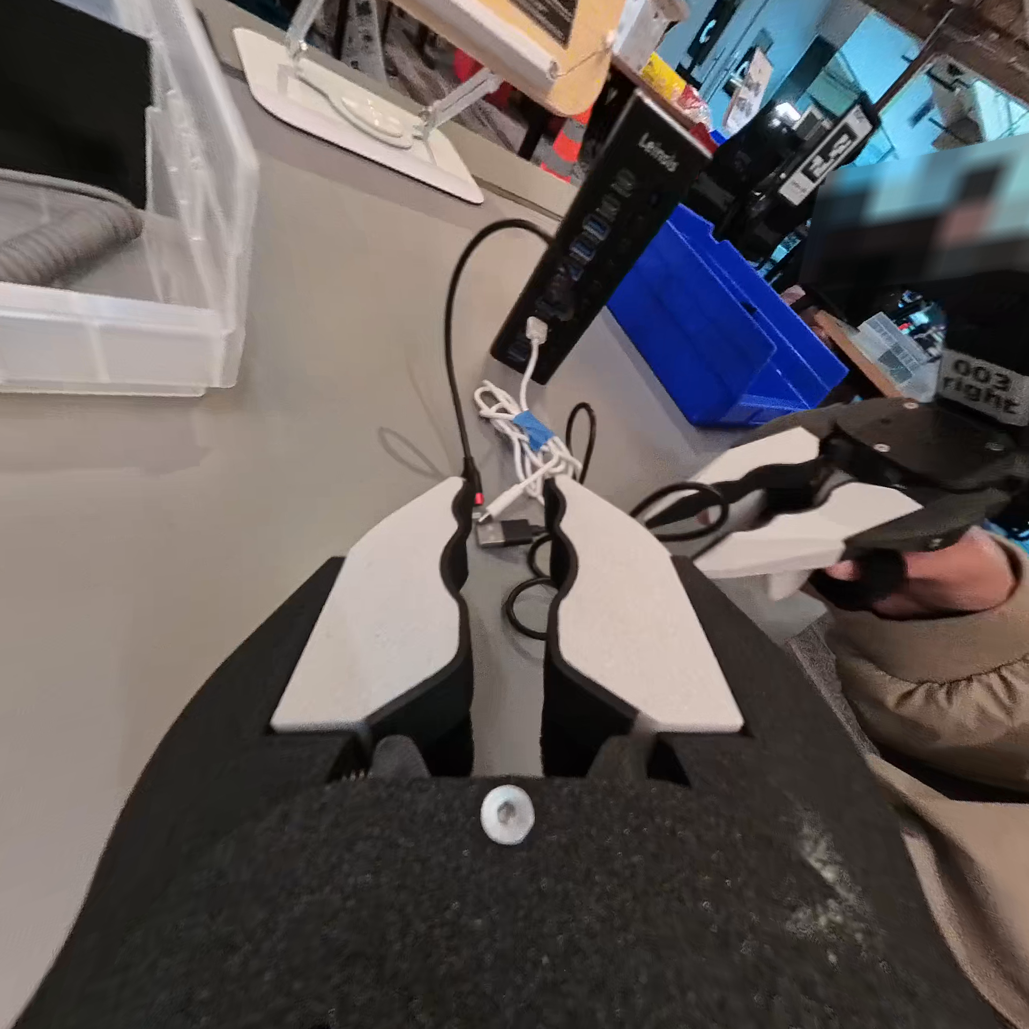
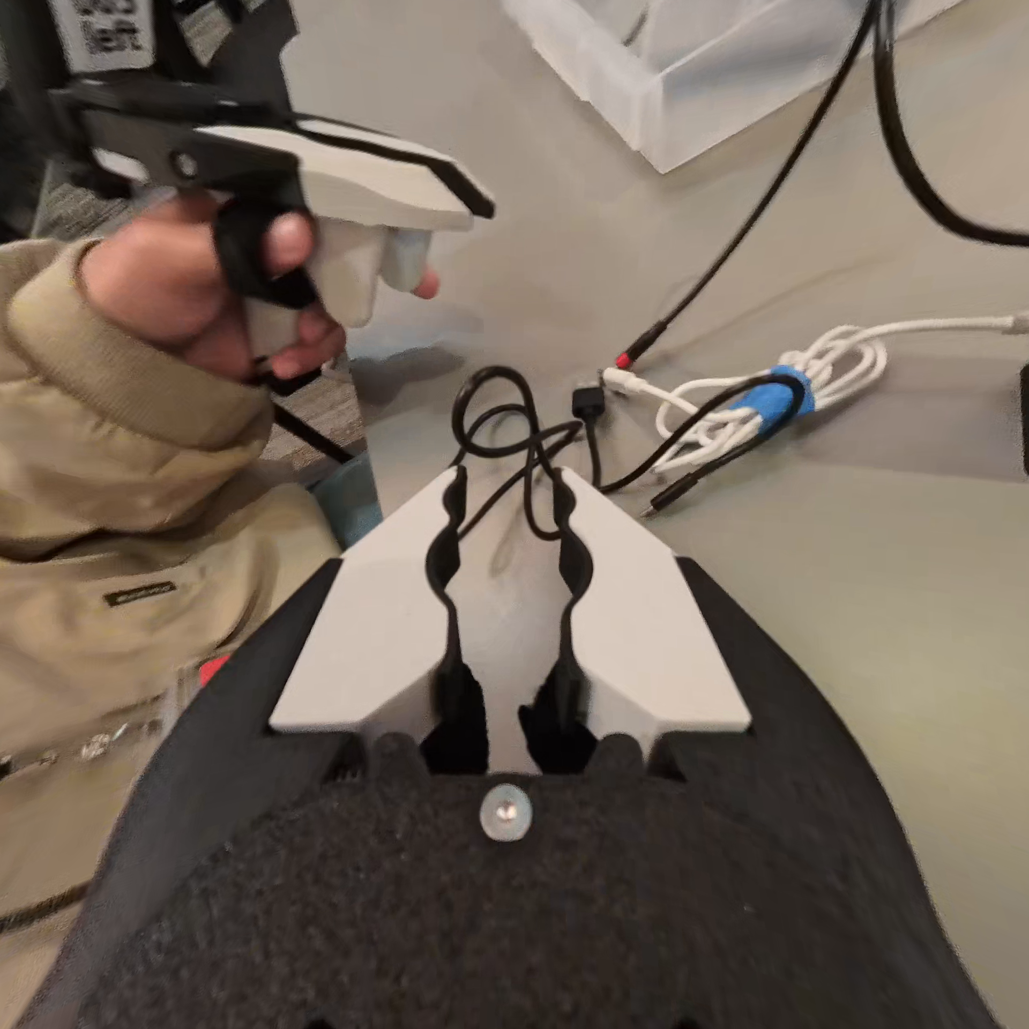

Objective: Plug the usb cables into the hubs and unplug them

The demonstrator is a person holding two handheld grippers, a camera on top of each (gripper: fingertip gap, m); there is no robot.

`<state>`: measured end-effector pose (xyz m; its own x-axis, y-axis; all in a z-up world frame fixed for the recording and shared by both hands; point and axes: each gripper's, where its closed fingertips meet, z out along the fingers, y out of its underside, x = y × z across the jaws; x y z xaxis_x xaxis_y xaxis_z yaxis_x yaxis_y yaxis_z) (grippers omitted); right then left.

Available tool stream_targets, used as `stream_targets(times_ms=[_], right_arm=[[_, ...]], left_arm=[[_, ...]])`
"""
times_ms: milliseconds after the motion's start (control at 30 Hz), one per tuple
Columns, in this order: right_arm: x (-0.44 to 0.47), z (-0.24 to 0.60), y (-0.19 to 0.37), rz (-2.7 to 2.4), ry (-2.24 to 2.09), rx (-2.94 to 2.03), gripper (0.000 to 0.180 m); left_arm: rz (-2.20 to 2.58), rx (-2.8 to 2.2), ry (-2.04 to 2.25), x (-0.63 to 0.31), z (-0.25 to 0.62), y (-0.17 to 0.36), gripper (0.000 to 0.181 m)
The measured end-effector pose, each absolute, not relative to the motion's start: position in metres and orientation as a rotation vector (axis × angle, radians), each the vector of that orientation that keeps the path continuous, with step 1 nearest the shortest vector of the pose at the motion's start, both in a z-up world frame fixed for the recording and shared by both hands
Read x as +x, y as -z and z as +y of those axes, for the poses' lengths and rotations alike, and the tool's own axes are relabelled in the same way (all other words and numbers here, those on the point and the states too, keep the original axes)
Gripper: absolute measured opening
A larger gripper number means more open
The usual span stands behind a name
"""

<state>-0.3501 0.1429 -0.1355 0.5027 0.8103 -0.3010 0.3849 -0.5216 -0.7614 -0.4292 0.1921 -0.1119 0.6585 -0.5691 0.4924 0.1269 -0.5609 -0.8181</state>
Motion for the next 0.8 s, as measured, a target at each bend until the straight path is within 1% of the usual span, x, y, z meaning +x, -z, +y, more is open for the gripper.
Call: stream_targets(times_ms=[33, 167, 200, 233, 333, 400, 500, 567, 633, 800], right_arm=[[-0.349, 0.142, 0.129, -1.008, -0.903, -2.093, 0.033], [-0.330, 0.151, 0.081, -0.977, -1.063, -1.936, 0.033], [-0.324, 0.158, 0.076, -0.948, -1.094, -1.926, 0.032], [-0.319, 0.163, 0.082, -0.957, -1.090, -1.955, 0.031], [-0.314, 0.159, 0.139, -1.179, -0.908, -2.041, 0.029], [-0.325, 0.152, 0.164, -1.192, -0.922, -2.116, 0.029], [-0.349, 0.147, 0.166, -1.087, -1.035, -2.165, 0.017], [-0.350, 0.153, 0.167, -1.032, -0.974, -2.198, 0.010], [-0.351, 0.163, 0.151, -0.892, -0.974, -2.152, 0.002], [-0.346, 0.179, 0.105, -0.669, -0.901, -1.952, 0.002]], left_arm=[[0.335, -1.967, 0.969, -0.431, 0.193, 0.113, 0.024], [0.333, -1.970, 0.975, -0.434, 0.195, 0.113, 0.024], [0.340, -1.971, 0.972, -0.433, 0.194, 0.114, 0.024], [0.350, -1.975, 0.969, -0.432, 0.194, 0.115, 0.024], [0.374, -1.997, 0.977, -0.429, 0.192, 0.120, 0.024], [0.380, -1.997, 0.980, -0.428, 0.192, 0.121, 0.024], [0.407, -1.988, 0.951, -0.428, 0.192, 0.119, 0.024], [0.422, -1.976, 0.919, -0.429, 0.192, 0.117, 0.024], [0.436, -1.948, 0.884, -0.430, 0.193, 0.112, 0.024], [0.463, -1.834, 0.780, -0.430, 0.193, 0.092, 0.024]])
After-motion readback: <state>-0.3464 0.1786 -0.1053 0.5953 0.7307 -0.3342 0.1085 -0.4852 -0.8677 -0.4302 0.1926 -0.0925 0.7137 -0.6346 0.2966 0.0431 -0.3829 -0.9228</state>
